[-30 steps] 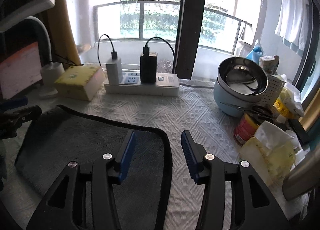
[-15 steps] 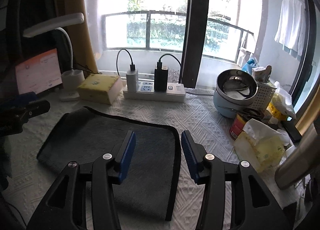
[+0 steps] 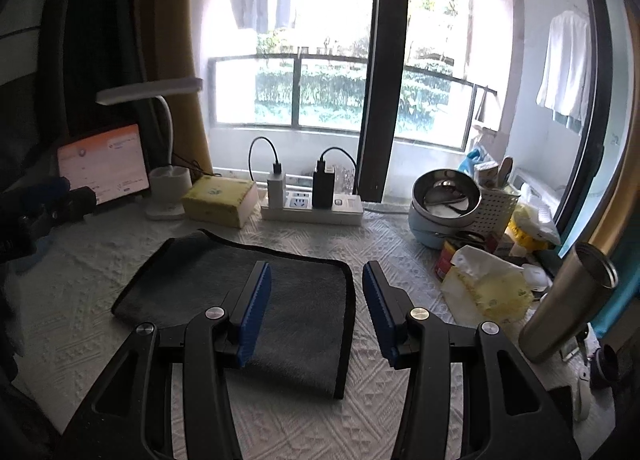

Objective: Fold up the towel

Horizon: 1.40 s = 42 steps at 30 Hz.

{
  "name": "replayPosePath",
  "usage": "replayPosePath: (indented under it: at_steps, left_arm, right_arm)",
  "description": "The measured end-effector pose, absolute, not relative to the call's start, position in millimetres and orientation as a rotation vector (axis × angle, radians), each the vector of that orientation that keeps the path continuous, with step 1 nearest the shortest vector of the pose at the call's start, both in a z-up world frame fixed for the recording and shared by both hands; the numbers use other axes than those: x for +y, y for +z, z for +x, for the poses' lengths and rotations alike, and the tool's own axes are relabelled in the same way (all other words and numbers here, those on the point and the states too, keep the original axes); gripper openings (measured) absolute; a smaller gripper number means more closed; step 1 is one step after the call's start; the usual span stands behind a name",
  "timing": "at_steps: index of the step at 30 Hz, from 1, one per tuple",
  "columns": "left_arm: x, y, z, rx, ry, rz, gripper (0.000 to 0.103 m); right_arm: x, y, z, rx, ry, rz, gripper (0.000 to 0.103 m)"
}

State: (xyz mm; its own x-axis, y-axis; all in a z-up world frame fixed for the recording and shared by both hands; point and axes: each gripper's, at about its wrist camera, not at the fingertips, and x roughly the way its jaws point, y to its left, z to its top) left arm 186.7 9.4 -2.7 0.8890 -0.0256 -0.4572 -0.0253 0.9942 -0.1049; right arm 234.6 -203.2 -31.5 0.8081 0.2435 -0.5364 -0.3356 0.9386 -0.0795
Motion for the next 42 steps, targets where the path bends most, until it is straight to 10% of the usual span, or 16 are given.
replayPosePath:
  at_steps: [42]
  left_arm:
    - [-10.8, 23.3, 70.4, 0.179, 0.056, -0.085, 0.098]
  right_arm:
    - [-221.1, 26.3, 117.1, 0.264, 0.297, -0.159, 0.061]
